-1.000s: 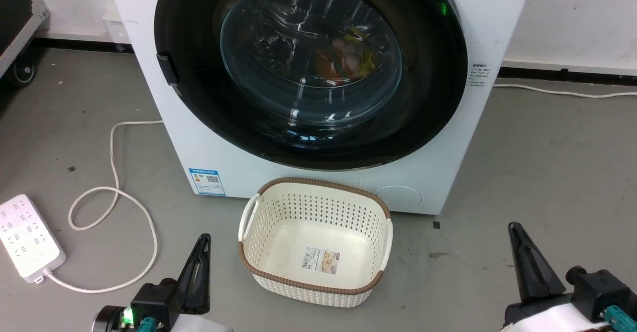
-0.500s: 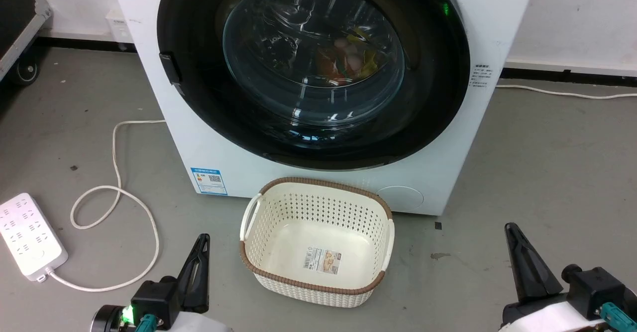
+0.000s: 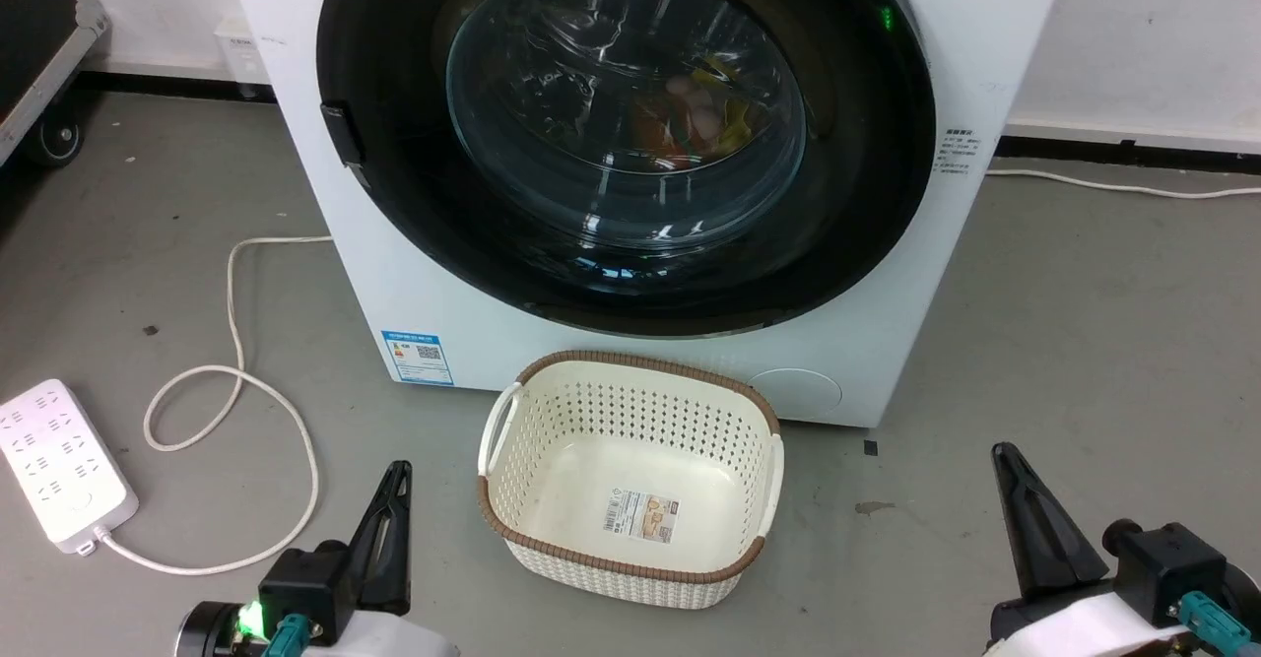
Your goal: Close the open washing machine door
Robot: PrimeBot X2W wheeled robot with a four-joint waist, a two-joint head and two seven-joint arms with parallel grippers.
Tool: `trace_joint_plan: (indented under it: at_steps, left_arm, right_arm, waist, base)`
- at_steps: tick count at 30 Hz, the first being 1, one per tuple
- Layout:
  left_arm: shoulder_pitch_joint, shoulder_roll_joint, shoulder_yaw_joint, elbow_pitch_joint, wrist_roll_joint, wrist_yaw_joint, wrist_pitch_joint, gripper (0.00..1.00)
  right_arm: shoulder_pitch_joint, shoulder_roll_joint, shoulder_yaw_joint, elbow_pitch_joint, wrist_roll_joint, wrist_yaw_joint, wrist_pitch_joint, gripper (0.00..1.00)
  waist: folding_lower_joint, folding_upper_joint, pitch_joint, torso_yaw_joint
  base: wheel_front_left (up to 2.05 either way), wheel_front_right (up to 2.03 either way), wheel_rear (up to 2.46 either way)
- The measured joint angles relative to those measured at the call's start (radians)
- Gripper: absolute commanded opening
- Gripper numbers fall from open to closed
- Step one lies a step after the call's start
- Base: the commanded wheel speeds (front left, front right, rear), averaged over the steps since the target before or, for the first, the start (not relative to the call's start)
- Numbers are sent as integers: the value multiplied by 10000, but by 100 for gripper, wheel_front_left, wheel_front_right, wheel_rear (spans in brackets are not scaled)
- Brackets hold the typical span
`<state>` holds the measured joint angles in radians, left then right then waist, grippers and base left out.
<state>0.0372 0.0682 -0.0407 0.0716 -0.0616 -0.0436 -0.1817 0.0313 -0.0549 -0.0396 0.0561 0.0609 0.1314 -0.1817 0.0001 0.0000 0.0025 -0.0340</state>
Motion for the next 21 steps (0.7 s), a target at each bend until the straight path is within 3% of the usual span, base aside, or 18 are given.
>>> trace_joint_plan:
  at_steps: [21]
  left_arm:
    - [-15,-59,104,-169,150,98,416,0]
  right_arm:
    - [-16,0,100,-102,-107,0,407,0]
  waist:
    - [0,0,-6,81]
  base:
    - [0,0,0]
